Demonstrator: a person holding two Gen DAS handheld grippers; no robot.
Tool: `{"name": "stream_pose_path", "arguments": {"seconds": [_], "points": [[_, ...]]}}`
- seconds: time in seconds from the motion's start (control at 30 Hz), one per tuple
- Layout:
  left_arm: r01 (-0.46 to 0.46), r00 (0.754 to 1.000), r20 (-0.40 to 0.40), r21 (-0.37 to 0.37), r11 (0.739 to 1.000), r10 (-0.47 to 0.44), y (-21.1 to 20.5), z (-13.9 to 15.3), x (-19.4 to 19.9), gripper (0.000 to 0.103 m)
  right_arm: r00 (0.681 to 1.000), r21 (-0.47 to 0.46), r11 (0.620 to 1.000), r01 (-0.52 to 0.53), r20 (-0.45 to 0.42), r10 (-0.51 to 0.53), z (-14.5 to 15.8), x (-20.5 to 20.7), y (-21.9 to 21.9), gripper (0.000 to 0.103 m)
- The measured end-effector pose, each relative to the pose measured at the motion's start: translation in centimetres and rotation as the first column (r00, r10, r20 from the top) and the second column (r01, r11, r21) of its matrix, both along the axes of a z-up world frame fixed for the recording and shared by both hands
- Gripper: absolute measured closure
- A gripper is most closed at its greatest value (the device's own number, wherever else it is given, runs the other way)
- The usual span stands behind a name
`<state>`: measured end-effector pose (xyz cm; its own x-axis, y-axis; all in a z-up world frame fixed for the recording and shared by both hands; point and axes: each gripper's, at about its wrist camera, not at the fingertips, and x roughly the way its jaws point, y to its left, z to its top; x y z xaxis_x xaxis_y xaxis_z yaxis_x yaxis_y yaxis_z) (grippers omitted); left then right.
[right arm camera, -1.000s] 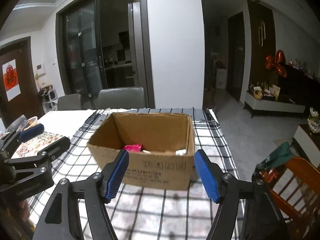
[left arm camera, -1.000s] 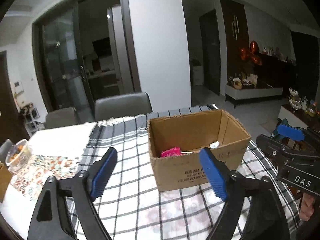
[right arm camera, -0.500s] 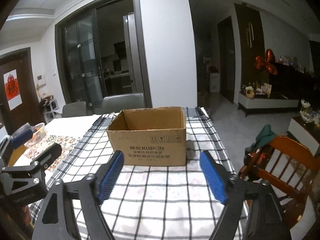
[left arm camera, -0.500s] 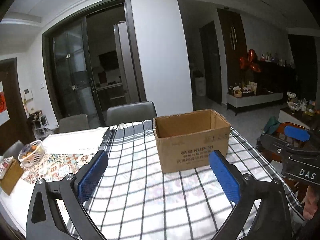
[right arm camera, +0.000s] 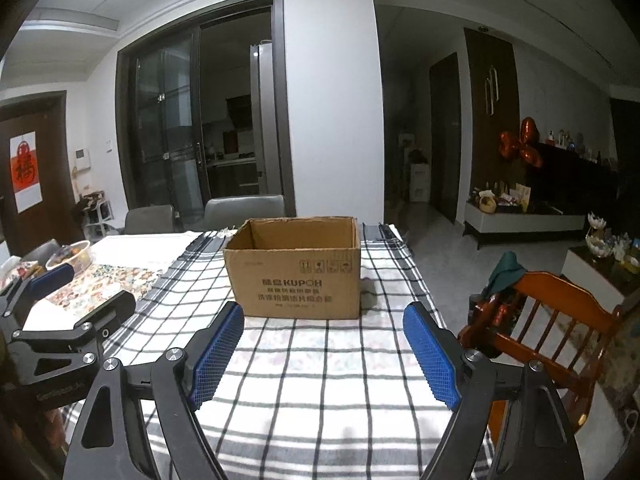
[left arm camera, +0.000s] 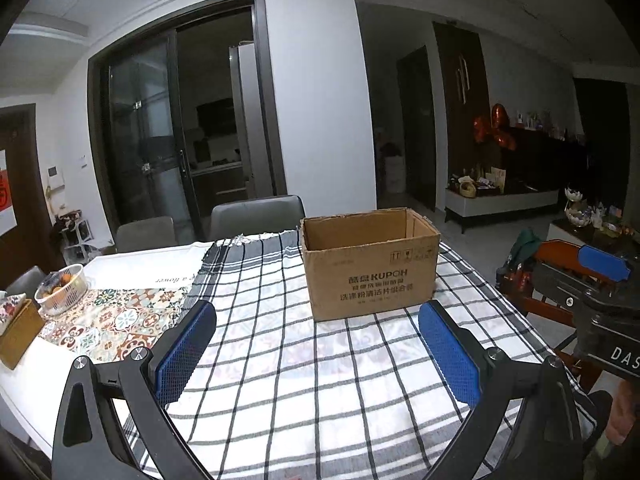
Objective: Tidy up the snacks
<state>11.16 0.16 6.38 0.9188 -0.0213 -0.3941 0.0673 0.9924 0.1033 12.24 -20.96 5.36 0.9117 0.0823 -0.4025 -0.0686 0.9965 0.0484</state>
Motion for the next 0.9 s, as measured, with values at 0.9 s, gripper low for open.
{"name": "stream_pose_path", "arguments": {"seconds": [0.9], "points": [[-0.009,1.000,0.019,0.002,1.000,0.009,0.5,-0.2,-1.8,0.000,1.000,0.016,1.000,-0.026,0.006,0.026,-0.6,-1.7,0.2,0.021]]}}
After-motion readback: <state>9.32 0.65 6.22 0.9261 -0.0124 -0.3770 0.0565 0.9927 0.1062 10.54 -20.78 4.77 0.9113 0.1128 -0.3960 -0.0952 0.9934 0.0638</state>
